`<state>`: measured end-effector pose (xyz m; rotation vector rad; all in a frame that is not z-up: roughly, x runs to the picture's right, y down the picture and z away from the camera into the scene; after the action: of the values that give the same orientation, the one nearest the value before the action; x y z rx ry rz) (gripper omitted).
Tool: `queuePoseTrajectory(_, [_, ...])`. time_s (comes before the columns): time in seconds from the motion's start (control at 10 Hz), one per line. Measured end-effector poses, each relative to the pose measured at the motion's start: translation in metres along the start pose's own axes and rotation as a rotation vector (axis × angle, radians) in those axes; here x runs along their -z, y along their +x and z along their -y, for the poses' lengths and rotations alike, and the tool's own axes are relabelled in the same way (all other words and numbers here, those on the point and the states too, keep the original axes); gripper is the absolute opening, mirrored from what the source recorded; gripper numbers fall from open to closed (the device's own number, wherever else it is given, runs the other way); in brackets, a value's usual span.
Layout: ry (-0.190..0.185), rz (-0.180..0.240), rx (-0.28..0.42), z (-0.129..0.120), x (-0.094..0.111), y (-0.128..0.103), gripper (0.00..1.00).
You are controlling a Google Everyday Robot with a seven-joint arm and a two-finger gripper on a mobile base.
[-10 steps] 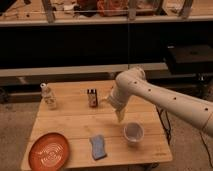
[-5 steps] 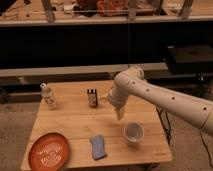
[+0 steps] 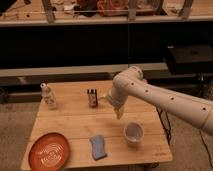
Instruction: Knock the eraser over
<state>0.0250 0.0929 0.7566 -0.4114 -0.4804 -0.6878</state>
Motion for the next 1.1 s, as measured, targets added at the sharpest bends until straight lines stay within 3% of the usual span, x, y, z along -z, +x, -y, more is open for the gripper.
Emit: queuePoseTrajectory(1.1, [0.043, -0.057, 0.039, 0.012, -0.004, 0.004, 0.8])
